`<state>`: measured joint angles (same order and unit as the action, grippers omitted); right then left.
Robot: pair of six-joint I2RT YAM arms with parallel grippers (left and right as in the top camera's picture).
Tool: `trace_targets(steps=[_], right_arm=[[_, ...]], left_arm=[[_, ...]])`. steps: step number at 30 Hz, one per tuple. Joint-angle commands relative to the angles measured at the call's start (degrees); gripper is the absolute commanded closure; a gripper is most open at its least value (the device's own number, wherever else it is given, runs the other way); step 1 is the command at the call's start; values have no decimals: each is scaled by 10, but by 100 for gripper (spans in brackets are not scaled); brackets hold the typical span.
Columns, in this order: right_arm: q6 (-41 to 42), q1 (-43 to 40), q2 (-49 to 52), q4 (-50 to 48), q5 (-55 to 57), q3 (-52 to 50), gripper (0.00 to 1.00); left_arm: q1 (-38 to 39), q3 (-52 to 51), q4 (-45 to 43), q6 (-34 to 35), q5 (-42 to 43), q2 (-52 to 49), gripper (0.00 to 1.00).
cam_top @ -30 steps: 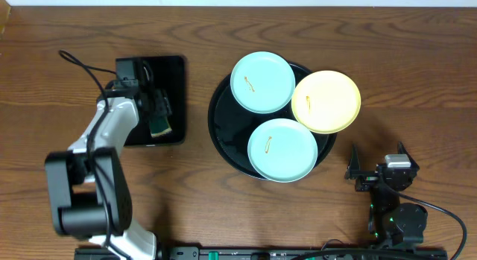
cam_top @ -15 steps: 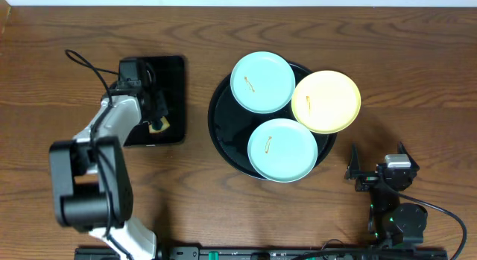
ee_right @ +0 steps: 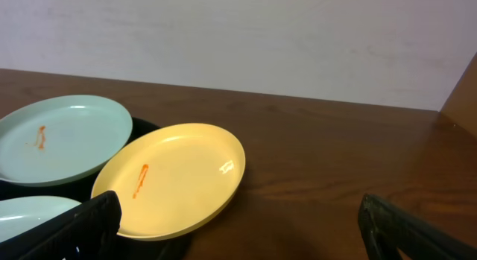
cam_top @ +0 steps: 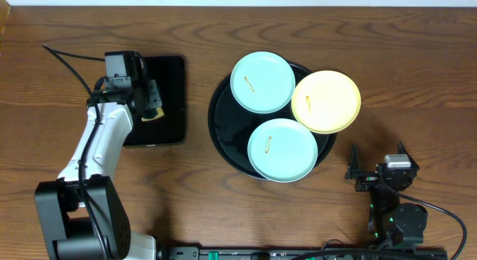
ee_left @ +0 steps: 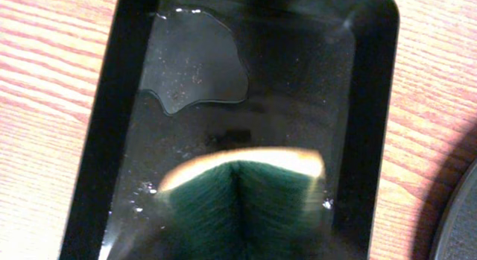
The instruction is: Clean dirty plates on tray and stack at the side
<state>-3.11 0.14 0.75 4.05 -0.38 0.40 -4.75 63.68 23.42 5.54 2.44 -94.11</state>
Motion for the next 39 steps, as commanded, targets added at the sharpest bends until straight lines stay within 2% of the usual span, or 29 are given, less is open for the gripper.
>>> trace_targets(steps=[1,10,18,35,37,39], right_arm=[[9,6,0,2,1,-1,1],[9,6,0,2,1,-1,1],[9,6,0,2,1,-1,1],[9,6,0,2,1,-1,1],[9,6,0,2,1,-1,1],[9,6,0,2,1,-1,1]], left_arm=[[1,7,2,-6,-3,-5,22],[1,-9,65,7,-3,-5,21],[1,-43,13,20,53,-17,21],[10,-43,-70,15,59,-117,21],[10,-43,-70,4,59,-123,21],[10,-43,-70,-11,57,-131,28]])
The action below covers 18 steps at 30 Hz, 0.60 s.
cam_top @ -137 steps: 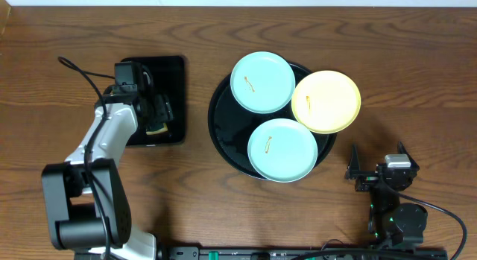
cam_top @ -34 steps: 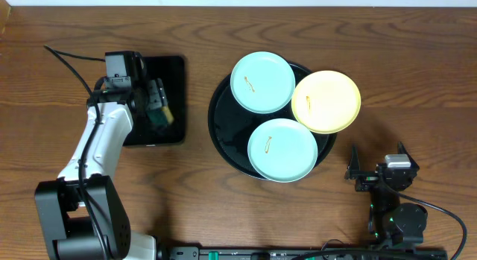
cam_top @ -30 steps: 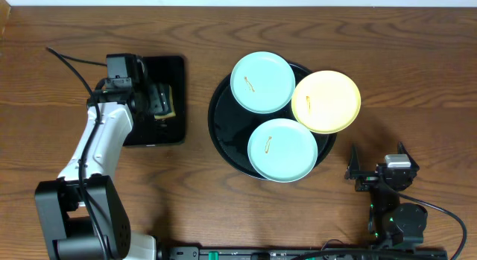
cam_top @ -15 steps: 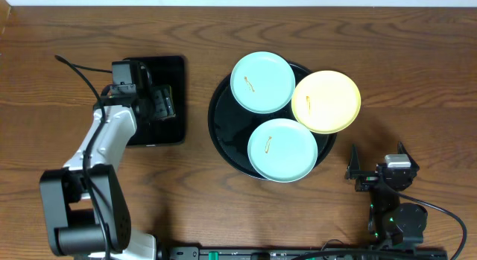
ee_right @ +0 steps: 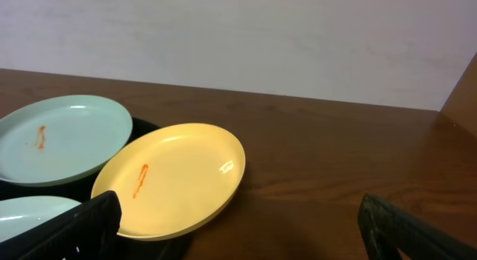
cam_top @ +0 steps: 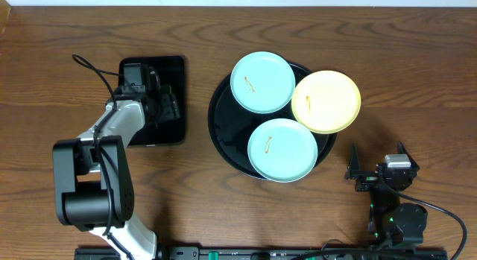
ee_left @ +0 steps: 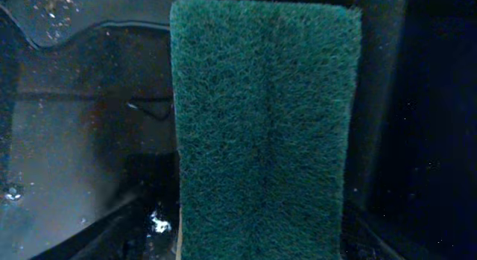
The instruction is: Clean dirty plates on tray and stack at the side
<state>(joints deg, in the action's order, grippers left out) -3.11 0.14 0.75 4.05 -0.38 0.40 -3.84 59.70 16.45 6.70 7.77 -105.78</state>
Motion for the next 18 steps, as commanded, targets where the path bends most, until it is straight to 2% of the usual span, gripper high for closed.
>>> trace_targets(steps=[1,2,4,7,9,10,18], right_arm=[[9,6,0,2,1,-1,1],[9,6,0,2,1,-1,1],[9,6,0,2,1,-1,1],[9,6,0,2,1,-1,1],[9,6,0,2,1,-1,1],[9,6,0,2,1,-1,1],[9,6,0,2,1,-1,1]], left_arm=[[1,-3,-1,-23,-2,-17,28],[1,-4,-1,-22,-8,-18,31],[1,-3,-4,-24,-14,-18,43],[0,0,-6,-24,-14,-18,66],[-1,9,9,-26,-14,-11,87],[-1,14,21,-26,-14,-3,92],[-2,27,97,-19,-14,104,93]])
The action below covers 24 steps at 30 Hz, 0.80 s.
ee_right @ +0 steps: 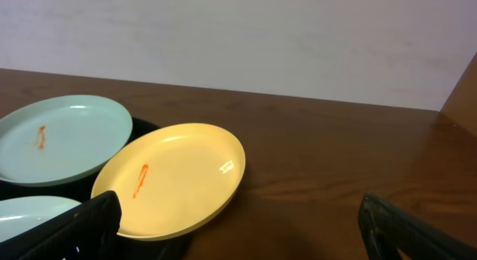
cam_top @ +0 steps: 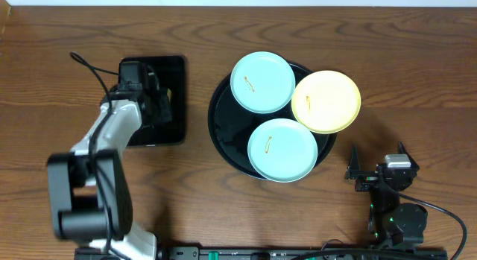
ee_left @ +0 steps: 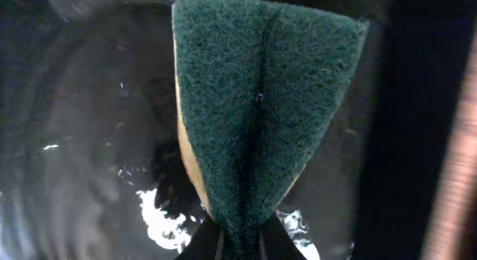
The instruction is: Clean dirty plates on tray and stack at the side
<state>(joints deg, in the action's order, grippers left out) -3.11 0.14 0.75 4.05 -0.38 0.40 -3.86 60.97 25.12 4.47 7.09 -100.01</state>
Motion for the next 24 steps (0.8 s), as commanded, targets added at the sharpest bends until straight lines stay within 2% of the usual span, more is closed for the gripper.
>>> trace_targets(steps=[1,7,8,11,13,14,18,24], right_arm=[[9,6,0,2,1,-1,1],[9,6,0,2,1,-1,1],[9,6,0,2,1,-1,1],[9,6,0,2,1,-1,1],[9,6,0,2,1,-1,1],[9,6,0,2,1,-1,1],[9,6,0,2,1,-1,1],[9,6,0,2,1,-1,1]], left_arm=[[-2,14,16,3,-7,52,92],[-2,2,29,3,-24,47,90],[-2,-2,28,3,-27,46,83],[-2,-8,29,3,-39,45,53],[-2,-7,26,3,-39,45,28],[-2,-7,21,3,-39,45,21],[-2,-7,2,3,-39,45,18],[-2,-8,-3,3,-39,43,18]])
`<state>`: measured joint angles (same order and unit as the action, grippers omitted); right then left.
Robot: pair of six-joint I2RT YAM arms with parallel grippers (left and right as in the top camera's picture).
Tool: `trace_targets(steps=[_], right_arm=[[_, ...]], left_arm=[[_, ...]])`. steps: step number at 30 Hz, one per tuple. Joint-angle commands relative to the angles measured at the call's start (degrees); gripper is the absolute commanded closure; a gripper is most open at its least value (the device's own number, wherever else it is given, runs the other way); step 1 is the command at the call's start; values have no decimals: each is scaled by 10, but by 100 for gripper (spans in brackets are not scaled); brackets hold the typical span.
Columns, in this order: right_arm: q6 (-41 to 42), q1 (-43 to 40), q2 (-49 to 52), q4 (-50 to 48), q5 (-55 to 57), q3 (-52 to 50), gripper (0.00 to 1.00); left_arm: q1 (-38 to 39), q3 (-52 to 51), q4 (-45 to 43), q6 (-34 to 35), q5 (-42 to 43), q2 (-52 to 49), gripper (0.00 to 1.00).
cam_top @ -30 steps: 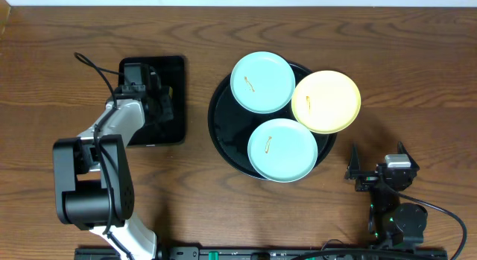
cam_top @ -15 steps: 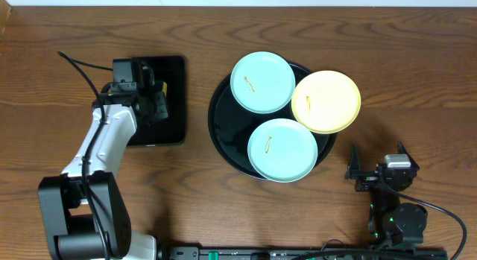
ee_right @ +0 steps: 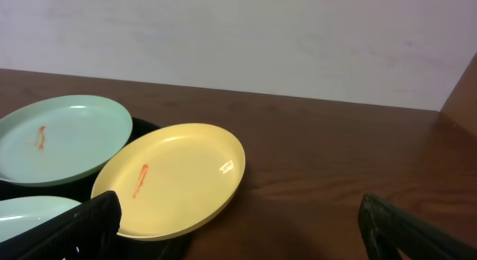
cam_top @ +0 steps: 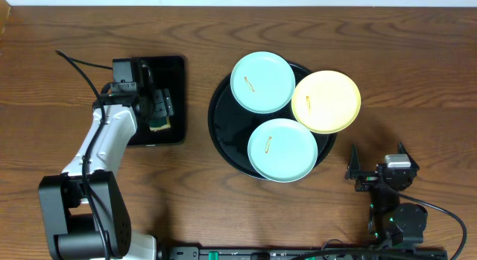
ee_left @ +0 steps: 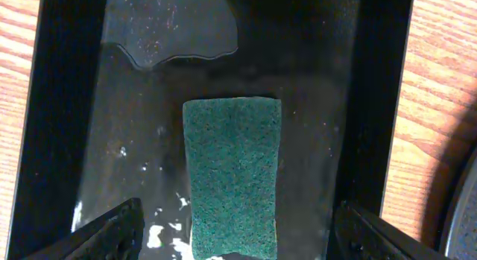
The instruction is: Clean dirty plates on tray and stack at the side
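Observation:
Three dirty plates sit on the round black tray (cam_top: 221,133): a light blue plate (cam_top: 261,82) at the back, a yellow plate (cam_top: 326,101) at the right and another light blue plate (cam_top: 282,150) at the front, each with an orange-red streak. A green sponge (ee_left: 232,174) lies flat in a small black rectangular tray (ee_left: 56,141) holding water. My left gripper (ee_left: 238,241) hovers over it, open, with its fingers (ee_left: 112,234) well clear on both sides. My right gripper (ee_right: 242,230) rests open near the yellow plate (ee_right: 175,178).
The small water tray (cam_top: 175,70) stands left of the round tray with a strip of bare wood between them. Bare brown table lies right of the yellow plate and along the front. A pale wall runs behind the table in the right wrist view.
My left gripper was shut on the sponge, folding it down in the water. Now it is open and higher, and the sponge lies flat in the small tray.
At first my left gripper held the sponge pinched above the water tray. Then the sponge was flat and close between parted fingers, then squeezed into a fold in the water. Now it lies released. The plates and right arm have not moved.

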<state>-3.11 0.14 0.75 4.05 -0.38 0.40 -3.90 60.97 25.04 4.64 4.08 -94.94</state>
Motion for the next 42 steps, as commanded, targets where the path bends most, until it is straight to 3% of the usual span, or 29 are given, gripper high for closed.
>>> trace_targets(steps=[1,13,16,24,25,28,42], right_arm=[[9,6,0,2,1,-1,1],[9,6,0,2,1,-1,1],[9,6,0,2,1,-1,1],[9,6,0,2,1,-1,1],[9,6,0,2,1,-1,1],[9,6,0,2,1,-1,1],[9,6,0,2,1,-1,1]], left_arm=[[-2,-8,-2,1,-9,-10,18],[-2,-8,-34,1,-22,-96,19],[-2,-8,-40,1,-22,-107,36],[-2,-8,-46,0,-22,-137,38],[-2,-8,-49,0,-22,-137,58],[-2,-1,-51,1,-22,-132,92],[-4,24,8,21,-19,37,93]])
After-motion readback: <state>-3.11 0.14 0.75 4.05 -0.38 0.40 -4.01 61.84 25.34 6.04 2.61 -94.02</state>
